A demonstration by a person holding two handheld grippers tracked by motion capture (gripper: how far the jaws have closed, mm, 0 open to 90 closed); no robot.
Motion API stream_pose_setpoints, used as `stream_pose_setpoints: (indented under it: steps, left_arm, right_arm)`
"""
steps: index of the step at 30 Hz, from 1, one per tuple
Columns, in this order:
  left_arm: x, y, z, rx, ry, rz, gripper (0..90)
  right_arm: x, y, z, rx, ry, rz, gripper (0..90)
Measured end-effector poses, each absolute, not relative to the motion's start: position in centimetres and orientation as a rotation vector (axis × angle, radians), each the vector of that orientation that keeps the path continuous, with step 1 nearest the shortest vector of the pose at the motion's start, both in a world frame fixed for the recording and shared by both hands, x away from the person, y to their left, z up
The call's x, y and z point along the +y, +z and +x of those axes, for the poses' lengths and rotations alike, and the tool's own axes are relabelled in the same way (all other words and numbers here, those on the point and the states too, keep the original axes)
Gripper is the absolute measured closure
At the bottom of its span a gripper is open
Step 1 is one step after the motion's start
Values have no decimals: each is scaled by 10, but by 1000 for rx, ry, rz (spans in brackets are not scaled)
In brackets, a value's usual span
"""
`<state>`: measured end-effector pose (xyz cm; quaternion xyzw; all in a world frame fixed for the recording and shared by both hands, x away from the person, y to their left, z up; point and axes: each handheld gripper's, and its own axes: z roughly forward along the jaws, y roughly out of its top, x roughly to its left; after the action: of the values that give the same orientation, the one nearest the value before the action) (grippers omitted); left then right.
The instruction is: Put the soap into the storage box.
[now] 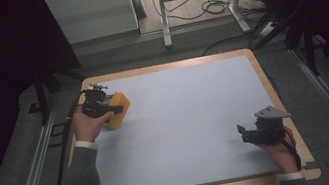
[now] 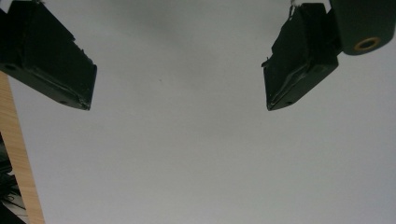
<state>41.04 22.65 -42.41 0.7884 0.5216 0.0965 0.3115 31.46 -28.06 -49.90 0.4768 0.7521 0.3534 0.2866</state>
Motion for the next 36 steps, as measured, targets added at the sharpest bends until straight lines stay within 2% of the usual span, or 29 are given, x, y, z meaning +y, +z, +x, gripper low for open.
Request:
stream_pose_setpoints:
  steps: [21,36]
  left_arm:
    - [243,-414,433,1434,261,2039,609]
    - [258,-426,455,1543,230,1986,609]
  right_arm:
    - [-282,-499,315,2006,944,1275,95]
    - [-283,-499,315,2000,939,1284,95]
